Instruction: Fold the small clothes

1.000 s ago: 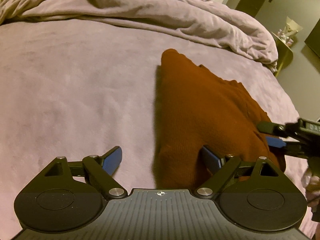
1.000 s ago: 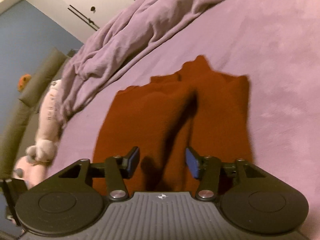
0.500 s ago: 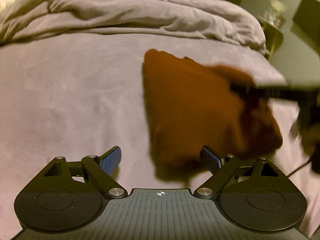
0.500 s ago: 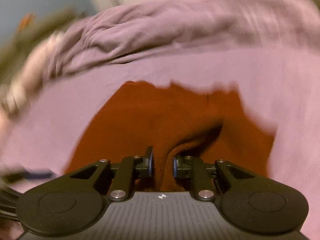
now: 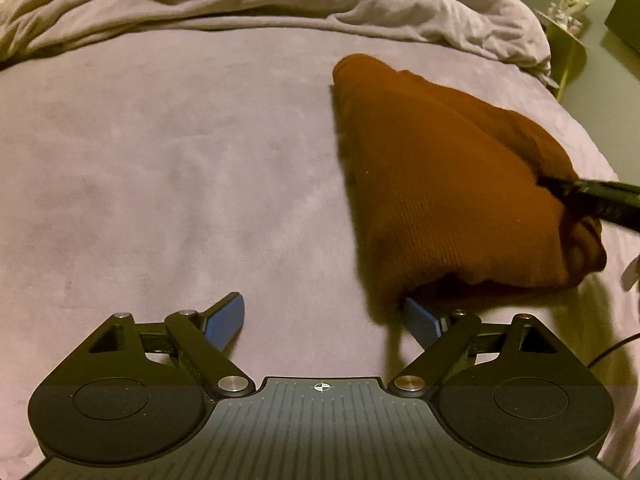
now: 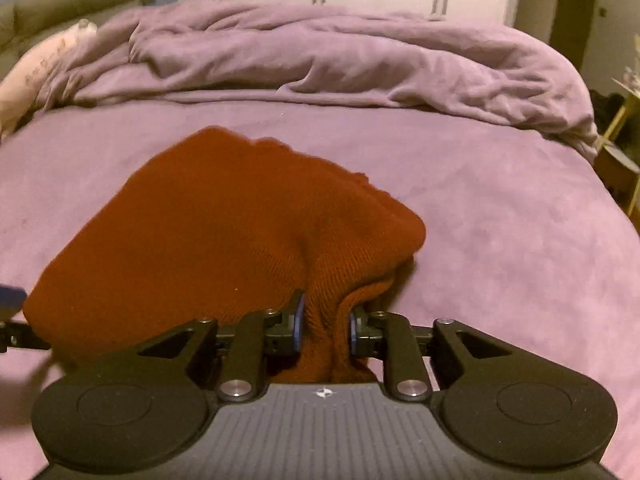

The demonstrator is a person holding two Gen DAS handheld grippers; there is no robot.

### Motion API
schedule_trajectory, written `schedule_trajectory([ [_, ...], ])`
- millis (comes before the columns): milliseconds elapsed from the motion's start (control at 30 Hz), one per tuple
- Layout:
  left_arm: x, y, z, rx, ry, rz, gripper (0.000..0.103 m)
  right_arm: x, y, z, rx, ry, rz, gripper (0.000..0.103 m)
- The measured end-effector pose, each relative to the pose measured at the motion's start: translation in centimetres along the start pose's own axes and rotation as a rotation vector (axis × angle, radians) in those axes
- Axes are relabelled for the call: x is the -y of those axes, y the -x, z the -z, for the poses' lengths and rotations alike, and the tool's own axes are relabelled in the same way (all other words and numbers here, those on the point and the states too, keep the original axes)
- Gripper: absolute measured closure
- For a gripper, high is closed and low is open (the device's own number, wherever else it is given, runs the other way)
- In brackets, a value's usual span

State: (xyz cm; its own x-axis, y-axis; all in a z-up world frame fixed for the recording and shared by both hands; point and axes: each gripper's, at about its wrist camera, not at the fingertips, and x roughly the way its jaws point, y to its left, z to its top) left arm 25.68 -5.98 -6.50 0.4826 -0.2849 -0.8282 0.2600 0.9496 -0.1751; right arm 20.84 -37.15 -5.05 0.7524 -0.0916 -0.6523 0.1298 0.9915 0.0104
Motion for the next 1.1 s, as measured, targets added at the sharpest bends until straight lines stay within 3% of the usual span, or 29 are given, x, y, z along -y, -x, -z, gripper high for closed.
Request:
schedule_trajectory([
  [33, -0.1, 0.5, 0.1, 0.006, -0.002, -0.014, 0.013, 0.4, 0.7, -0.2, 0.01, -0.034, 0.009, 0.065],
  [67, -0.3, 1.0, 0.0, 0.017, -0.002, -0.03, 0.013, 0.9, 1.5, -0.3, 0.03, -0.073, 0.021, 0.062],
  [233, -1.1, 3.5, -0.8, 0.094, 0.016, -0.04, 0.013, 0.3, 4.7, -0.1, 0.141, -0.115, 0.016, 0.063],
  [300, -1.2, 3.7, -1.4, 0.114, 0.03, -0.043, 0.012, -1.3, 4.9, -0.1, 0.173, -0.082, -0.034, 0.063],
  [433, -1.3, 3.5, -2.3, 0.121, 0.058, -0.032, 0.012, -5.9, 2.7, 0.0, 0.12, -0.032, -0.222, 0.081],
  [500, -1.2, 3.5, -2.3, 0.125, 0.045, -0.023, 0.012, -8.0, 2.1, 0.6, 0.122, 0.0, -0.275, 0.082],
  [600, -1.1, 3.0, -2.3, 0.116, 0.024, -0.022, 0.012, -9.8, 1.0, 2.1, 0.092, 0.053, -0.228, 0.083],
  [700, -1.0, 2.0, -2.4, 0.088, 0.028, -0.019, 0.012, -9.8, 0.6, 4.2, 0.128, 0.058, -0.228, 0.083],
  [800, -0.9, 1.7, -2.6, 0.074, 0.048, 0.018, 0.012, -9.2, 1.0, 3.6, 0.124, 0.06, -0.247, 0.083],
  [900, -0.6, 1.8, -2.7, 0.08, 0.039, 0.043, 0.011, -6.8, 2.2, 2.2, 0.099, -0.041, -0.27, 0.082],
  [1000, 0.1, 1.6, -3.2, 0.086, 0.015, 0.042, 0.011, -3.3, 4.0, 2.7, 0.159, -0.132, -0.152, 0.074],
  [1100, 1.3, 0.8, -4.0, 0.09, -0.009, 0.068, 0.009, 0.2, 3.8, 3.7, 0.123, -0.202, -0.074, 0.074],
])
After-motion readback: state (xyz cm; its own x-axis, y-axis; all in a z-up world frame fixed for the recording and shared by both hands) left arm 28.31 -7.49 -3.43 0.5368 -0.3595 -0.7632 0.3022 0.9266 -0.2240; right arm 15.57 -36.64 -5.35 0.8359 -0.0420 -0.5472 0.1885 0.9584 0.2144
